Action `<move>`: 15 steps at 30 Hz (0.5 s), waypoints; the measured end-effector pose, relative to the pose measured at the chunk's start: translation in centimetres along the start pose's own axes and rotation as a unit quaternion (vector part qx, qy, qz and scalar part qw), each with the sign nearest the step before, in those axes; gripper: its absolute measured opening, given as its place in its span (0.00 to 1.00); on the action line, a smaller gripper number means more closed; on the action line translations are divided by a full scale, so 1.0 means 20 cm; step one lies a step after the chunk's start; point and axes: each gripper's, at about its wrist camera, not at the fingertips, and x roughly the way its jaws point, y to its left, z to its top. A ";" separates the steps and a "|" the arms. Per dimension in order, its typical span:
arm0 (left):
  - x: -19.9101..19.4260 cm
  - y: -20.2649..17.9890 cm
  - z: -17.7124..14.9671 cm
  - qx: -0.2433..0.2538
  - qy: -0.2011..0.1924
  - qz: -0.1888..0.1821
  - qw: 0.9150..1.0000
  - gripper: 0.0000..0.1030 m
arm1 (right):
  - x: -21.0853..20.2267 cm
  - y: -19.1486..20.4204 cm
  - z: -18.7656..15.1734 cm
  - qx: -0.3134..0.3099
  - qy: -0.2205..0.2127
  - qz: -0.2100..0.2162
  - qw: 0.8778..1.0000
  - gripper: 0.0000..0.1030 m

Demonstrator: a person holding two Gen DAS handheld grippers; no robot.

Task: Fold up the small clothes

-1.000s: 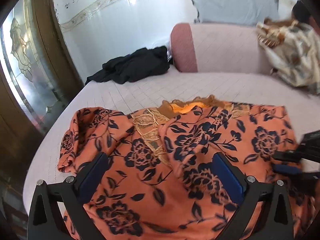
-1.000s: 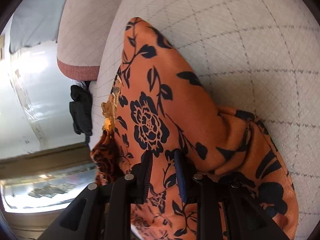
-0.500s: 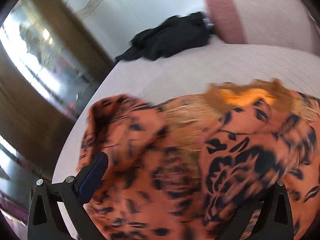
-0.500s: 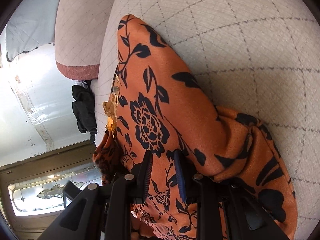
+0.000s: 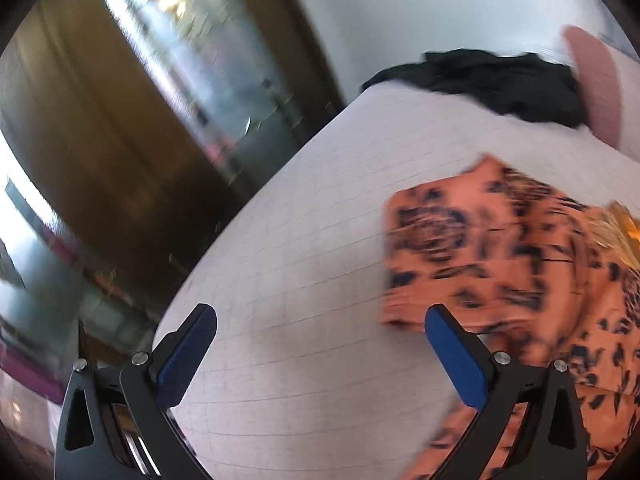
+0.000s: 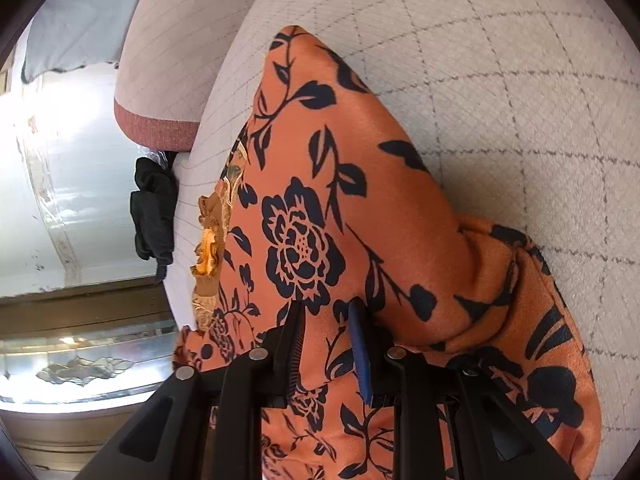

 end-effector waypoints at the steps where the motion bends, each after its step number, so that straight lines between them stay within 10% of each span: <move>1: 0.03 0.03 0.01 -0.009 0.008 -0.007 1.000 1.00 | 0.00 0.01 0.00 -0.002 -0.004 -0.004 1.000 0.25; 9: 0.21 0.11 0.07 -0.080 0.098 -0.198 0.972 1.00 | 0.02 0.03 -0.03 -0.010 -0.022 -0.015 1.000 0.25; 15: 0.32 0.07 0.06 -0.128 0.138 -0.257 0.948 1.00 | 0.02 0.03 -0.02 -0.009 -0.020 -0.014 1.000 0.25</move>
